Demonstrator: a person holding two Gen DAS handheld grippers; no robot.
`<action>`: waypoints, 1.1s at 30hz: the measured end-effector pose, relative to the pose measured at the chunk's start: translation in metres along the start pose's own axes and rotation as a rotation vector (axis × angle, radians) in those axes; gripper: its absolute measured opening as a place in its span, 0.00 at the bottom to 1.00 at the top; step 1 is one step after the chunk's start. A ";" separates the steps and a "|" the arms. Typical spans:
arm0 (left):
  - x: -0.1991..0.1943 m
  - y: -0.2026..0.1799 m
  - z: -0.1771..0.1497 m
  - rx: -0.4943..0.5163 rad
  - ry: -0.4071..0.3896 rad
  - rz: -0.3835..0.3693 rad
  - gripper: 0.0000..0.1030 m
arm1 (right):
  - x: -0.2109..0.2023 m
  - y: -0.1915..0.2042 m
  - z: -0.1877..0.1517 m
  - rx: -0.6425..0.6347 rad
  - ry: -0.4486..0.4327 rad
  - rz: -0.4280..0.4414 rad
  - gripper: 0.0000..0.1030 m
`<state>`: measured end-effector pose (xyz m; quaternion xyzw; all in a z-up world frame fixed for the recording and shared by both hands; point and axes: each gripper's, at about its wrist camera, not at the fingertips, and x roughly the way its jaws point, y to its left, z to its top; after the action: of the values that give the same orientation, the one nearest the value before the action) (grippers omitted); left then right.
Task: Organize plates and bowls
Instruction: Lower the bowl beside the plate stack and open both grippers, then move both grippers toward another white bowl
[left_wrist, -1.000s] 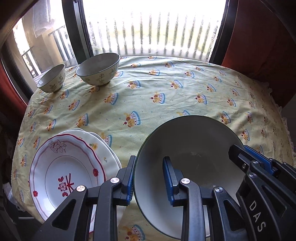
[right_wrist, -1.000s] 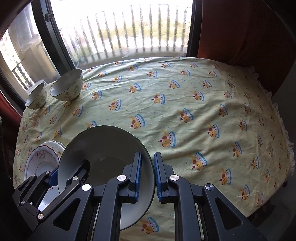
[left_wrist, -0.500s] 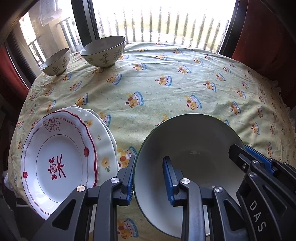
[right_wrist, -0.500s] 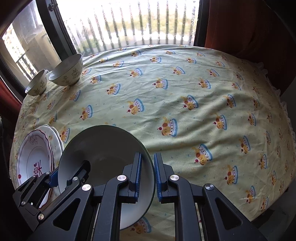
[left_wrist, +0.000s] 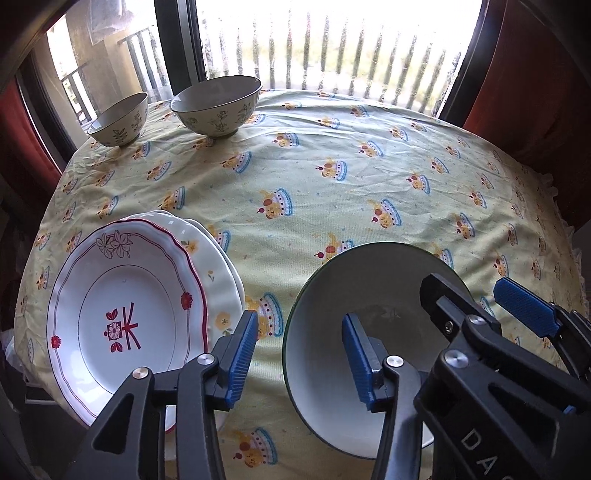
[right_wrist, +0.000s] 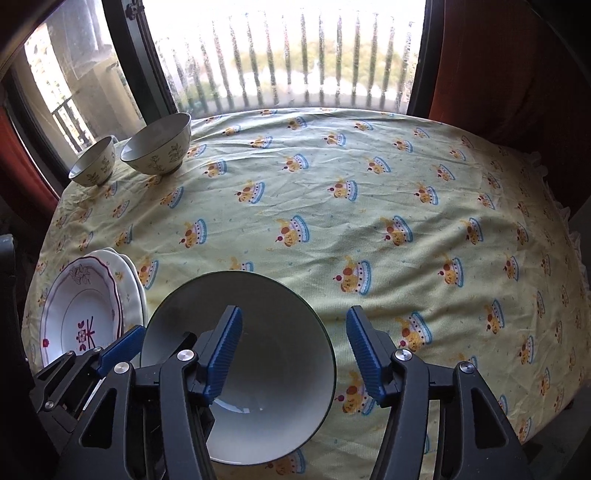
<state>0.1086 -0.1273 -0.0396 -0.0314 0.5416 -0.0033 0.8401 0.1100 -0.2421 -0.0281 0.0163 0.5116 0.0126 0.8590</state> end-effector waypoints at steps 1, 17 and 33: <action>-0.005 0.002 0.001 -0.003 -0.009 -0.004 0.64 | -0.001 0.001 0.002 0.003 0.014 -0.004 0.68; -0.036 0.080 0.037 0.033 -0.095 -0.041 0.81 | -0.032 0.083 0.035 -0.034 -0.045 0.000 0.73; -0.026 0.196 0.095 0.106 -0.102 -0.060 0.80 | -0.008 0.202 0.083 -0.009 -0.039 0.036 0.80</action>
<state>0.1784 0.0739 0.0117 -0.0034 0.4958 -0.0555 0.8666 0.1779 -0.0418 0.0268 0.0220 0.4943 0.0301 0.8685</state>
